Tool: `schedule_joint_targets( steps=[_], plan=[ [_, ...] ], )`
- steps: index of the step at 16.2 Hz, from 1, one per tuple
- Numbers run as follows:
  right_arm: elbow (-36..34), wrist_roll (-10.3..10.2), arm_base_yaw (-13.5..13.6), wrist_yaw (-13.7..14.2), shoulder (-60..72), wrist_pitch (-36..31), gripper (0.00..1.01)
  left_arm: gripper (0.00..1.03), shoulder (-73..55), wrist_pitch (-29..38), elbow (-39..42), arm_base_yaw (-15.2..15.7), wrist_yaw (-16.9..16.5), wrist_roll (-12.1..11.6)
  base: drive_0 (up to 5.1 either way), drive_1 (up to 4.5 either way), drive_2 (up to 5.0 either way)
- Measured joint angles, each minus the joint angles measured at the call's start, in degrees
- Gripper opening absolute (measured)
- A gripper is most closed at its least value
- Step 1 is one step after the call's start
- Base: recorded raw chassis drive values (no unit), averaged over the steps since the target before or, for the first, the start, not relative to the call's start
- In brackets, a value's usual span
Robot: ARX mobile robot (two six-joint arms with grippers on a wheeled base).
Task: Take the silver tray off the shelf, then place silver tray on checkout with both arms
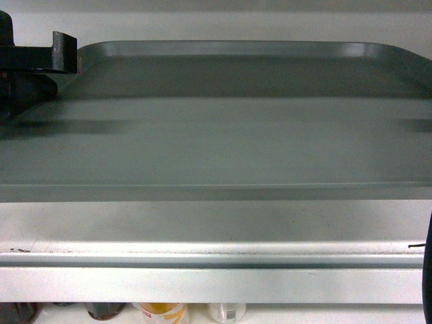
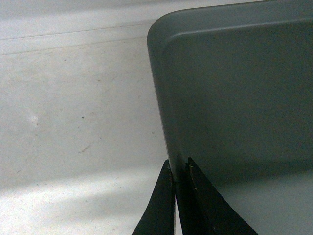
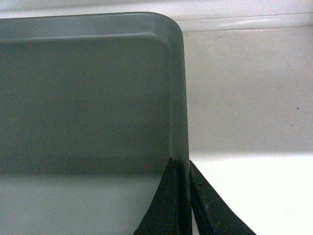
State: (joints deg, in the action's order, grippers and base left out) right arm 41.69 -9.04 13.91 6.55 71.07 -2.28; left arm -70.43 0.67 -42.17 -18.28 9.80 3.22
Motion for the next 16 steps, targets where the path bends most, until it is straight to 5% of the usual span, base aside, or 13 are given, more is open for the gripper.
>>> schedule_joint_targets(
  steps=[6,16],
  plan=[
    [0.7,-0.5,2.3,1.5,-2.3,1.6,0.03,0.04,2.3,-0.7,0.0,0.5,0.3,-2.0,0.0,0.0,0.0],
    [0.7,-0.5,2.6,2.4,-2.7,1.5,0.03,0.04,2.3,-0.2,0.0,0.6,0.1,-2.0,0.0,0.0,0.0]
  ],
)
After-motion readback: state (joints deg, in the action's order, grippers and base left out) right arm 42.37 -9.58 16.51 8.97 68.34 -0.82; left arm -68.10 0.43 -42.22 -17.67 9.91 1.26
